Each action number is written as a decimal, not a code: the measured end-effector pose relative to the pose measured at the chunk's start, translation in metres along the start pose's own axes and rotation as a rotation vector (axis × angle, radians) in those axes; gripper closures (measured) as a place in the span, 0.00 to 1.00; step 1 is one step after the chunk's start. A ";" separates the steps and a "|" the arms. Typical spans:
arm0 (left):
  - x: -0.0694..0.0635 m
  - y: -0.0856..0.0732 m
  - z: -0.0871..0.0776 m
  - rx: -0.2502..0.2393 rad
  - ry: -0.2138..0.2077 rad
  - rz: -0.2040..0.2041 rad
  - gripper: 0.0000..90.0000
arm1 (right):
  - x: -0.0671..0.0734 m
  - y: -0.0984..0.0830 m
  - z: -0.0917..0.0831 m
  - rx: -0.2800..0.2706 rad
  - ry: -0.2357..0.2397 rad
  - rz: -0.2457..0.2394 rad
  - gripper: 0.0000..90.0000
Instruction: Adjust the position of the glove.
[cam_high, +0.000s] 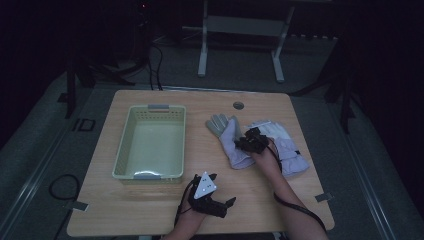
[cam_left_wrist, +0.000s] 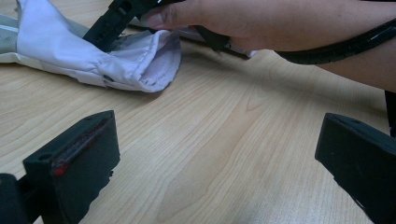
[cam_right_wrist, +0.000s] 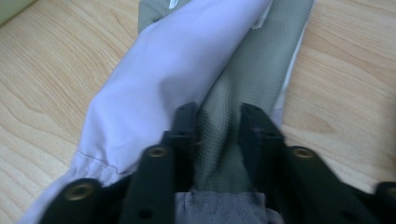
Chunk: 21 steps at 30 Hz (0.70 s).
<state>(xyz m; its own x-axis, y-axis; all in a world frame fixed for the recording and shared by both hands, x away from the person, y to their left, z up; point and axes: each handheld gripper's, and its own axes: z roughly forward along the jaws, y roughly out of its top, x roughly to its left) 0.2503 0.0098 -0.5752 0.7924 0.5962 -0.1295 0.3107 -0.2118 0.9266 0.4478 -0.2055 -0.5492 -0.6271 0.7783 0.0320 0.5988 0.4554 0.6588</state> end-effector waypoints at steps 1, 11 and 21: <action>0.000 0.000 0.000 0.000 0.000 0.000 0.00 | 0.001 0.000 -0.001 -0.002 -0.003 0.011 0.90; 0.000 0.000 0.000 0.000 0.001 -0.002 0.00 | 0.014 0.006 -0.028 -0.110 0.038 0.163 0.96; -0.001 0.000 0.000 0.002 0.004 0.004 0.00 | 0.037 -0.003 -0.073 -0.223 -0.010 0.224 0.96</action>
<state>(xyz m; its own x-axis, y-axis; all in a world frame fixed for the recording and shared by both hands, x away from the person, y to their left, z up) 0.2497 0.0092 -0.5751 0.7914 0.5986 -0.1238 0.3080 -0.2156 0.9266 0.3870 -0.2095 -0.4952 -0.4863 0.8532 0.1885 0.5970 0.1669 0.7847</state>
